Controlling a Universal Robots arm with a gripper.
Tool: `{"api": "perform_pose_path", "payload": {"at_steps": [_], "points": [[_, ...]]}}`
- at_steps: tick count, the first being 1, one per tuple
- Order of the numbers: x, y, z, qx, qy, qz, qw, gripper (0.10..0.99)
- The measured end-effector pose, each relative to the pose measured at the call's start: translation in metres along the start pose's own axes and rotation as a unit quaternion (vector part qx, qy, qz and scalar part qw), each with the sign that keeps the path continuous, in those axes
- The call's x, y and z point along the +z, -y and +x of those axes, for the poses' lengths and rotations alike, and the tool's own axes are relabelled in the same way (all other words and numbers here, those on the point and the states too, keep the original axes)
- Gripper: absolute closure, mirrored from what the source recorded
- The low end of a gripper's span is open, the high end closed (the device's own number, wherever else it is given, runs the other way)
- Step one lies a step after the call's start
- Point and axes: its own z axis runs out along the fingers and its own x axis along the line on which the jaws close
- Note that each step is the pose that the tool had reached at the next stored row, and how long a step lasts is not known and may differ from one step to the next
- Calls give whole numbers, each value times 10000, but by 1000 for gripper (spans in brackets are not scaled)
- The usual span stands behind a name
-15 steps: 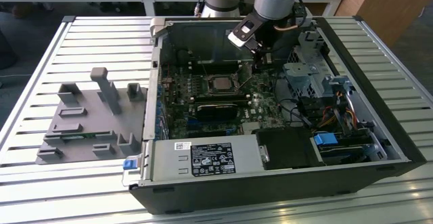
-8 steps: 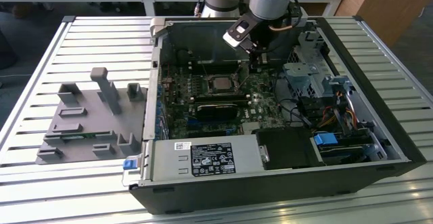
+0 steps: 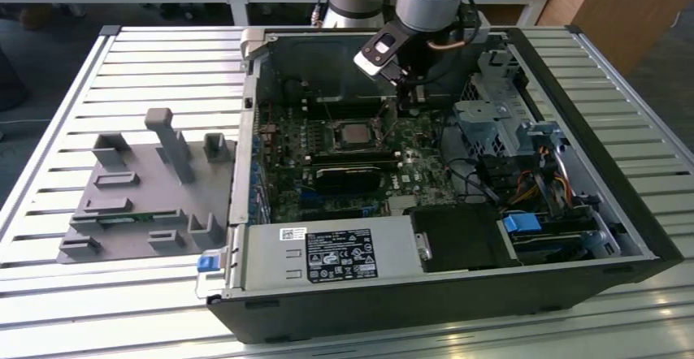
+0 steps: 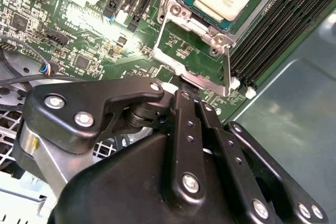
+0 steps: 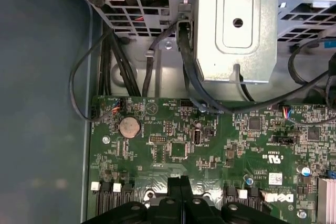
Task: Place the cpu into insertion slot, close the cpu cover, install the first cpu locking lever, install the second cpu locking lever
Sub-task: 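Close the cpu cover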
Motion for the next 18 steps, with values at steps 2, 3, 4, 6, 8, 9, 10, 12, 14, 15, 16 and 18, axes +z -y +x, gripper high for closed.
{"api": "perform_pose_path", "payload": {"at_steps": [2, 3, 4, 6, 8, 9, 10, 12, 14, 15, 16, 18], "points": [[1, 9, 0, 0, -1, 0, 10000, 980], [1, 18, 1, 0, 0, 0, 10000, 980], [1, 27, 1, 0, 0, 0, 10000, 980], [0, 55, 1, 0, 0, 0, 10000, 980], [0, 101, 2, 0, 0, 0, 10000, 980], [0, 130, 3, -1, 0, 0, 10000, 980], [1, 152, 3, 0, -1, -1, 10000, 980], [1, 188, 4, 0, -1, 0, 10000, 980], [2, 222, 4, 0, -1, 0, 10000, 980], [3, 236, 5, 0, 0, 0, 10000, 980], [4, 251, 5, 0, 1, 0, 10000, 980], [6, 280, 5, 0, 0, 0, 10000, 980]]}}
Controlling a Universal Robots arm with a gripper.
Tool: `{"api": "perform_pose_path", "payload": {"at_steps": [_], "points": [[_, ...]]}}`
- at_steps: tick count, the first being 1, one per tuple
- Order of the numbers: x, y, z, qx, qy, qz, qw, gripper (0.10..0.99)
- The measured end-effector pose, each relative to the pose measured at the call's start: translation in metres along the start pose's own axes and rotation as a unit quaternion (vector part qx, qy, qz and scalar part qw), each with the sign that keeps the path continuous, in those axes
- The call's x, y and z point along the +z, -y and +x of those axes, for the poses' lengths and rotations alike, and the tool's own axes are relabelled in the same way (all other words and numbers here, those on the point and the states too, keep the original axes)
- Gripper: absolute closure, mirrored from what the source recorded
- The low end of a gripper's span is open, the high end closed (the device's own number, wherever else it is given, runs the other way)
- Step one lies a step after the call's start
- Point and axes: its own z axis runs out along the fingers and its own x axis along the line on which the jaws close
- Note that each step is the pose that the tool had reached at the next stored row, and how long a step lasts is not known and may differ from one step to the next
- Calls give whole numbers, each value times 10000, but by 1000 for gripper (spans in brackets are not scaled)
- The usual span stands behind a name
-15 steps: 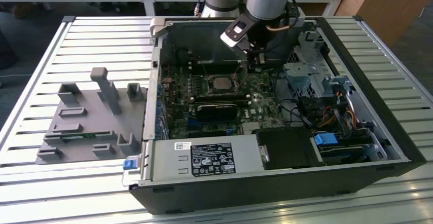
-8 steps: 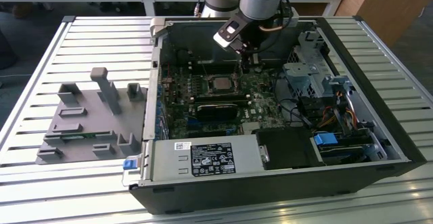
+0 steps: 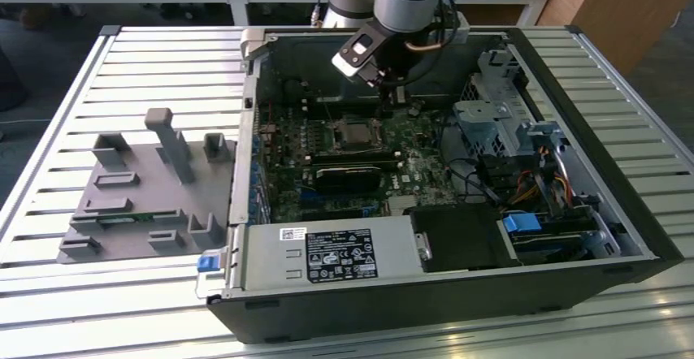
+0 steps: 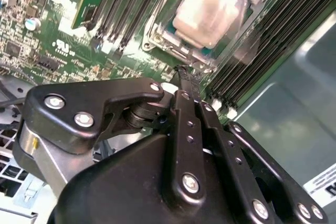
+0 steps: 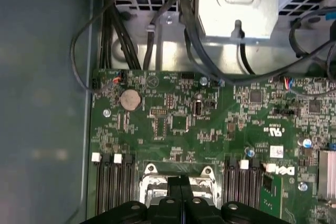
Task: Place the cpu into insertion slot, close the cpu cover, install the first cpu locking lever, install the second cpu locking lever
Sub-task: 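Close the cpu cover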
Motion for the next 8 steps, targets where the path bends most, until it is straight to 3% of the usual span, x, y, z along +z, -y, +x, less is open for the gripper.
{"api": "perform_pose_path", "payload": {"at_steps": [8], "points": [[25, 104, 1, 0, -1, 0, 10000, 980]]}}
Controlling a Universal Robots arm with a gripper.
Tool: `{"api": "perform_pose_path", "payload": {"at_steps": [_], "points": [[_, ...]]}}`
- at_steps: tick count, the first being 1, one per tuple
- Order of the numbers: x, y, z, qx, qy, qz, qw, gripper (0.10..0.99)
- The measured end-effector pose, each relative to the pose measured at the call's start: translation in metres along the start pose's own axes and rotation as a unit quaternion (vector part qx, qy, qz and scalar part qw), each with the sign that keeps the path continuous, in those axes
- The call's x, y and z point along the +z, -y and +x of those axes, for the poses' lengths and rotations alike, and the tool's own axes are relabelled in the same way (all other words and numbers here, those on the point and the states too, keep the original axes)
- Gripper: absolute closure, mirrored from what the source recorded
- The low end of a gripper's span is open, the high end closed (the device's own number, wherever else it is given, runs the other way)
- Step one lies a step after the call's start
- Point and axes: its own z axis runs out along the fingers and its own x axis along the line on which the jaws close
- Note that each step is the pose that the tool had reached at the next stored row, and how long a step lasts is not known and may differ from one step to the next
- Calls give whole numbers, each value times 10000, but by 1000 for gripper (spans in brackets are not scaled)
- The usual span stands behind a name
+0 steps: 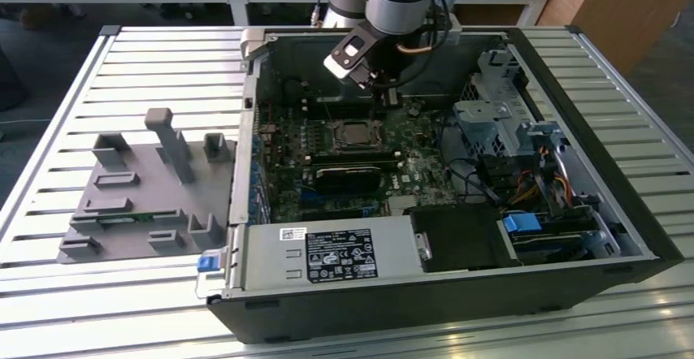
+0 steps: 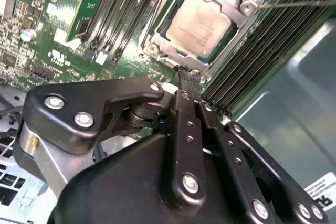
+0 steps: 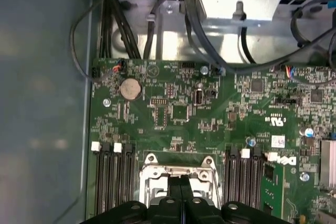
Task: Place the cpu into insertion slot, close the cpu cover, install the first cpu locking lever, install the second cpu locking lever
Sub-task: 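Close the cpu cover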
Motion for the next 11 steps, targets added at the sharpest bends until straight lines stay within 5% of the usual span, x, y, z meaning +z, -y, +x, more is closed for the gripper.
{"api": "perform_pose_path", "payload": {"at_steps": [6, 11], "points": [[8, 116, 2, 0, 0, 0, 10000, 980], [7, 147, 3, 0, 0, 0, 10000, 980]]}}
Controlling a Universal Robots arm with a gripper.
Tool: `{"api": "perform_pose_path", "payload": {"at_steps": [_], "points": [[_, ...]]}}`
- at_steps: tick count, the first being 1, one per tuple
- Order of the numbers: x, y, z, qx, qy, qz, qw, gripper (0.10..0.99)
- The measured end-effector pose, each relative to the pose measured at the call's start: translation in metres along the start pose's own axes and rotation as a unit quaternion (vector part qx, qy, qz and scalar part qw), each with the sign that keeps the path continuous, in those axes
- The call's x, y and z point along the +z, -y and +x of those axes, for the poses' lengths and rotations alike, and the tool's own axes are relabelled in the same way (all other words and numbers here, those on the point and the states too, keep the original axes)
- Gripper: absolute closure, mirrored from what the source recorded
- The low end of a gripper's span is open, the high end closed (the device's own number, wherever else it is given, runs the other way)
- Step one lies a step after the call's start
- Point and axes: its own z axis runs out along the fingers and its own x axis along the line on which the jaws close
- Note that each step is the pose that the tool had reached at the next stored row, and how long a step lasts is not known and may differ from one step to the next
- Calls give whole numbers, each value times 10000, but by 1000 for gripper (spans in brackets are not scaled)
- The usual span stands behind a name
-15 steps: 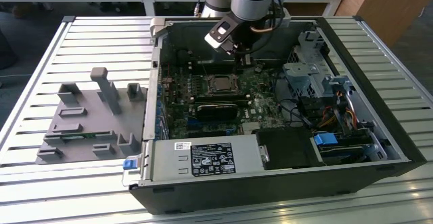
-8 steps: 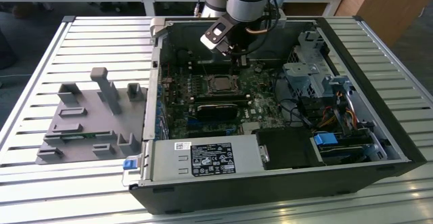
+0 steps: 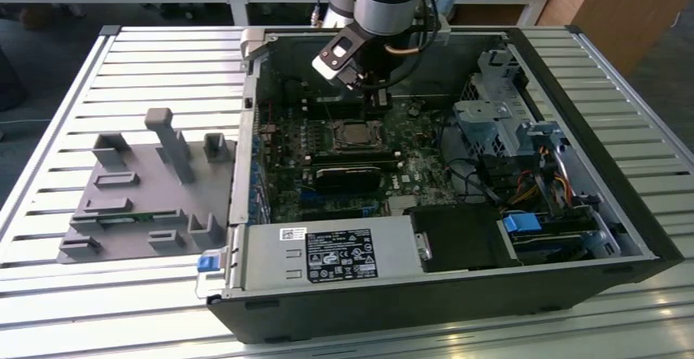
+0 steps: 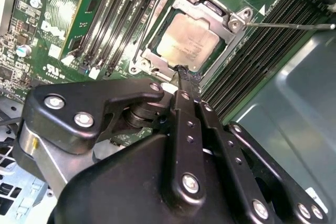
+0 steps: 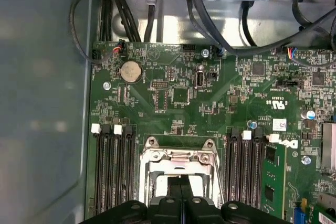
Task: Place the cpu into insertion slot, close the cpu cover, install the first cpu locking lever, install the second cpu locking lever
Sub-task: 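Close the cpu cover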
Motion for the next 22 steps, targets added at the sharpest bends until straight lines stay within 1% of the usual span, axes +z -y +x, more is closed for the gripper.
{"api": "perform_pose_path", "payload": {"at_steps": [15, 22], "points": [[-2, 117, 2, 0, 0, 0, 10000, 980], [-3, 142, 3, 0, 0, 0, 10000, 980]]}}
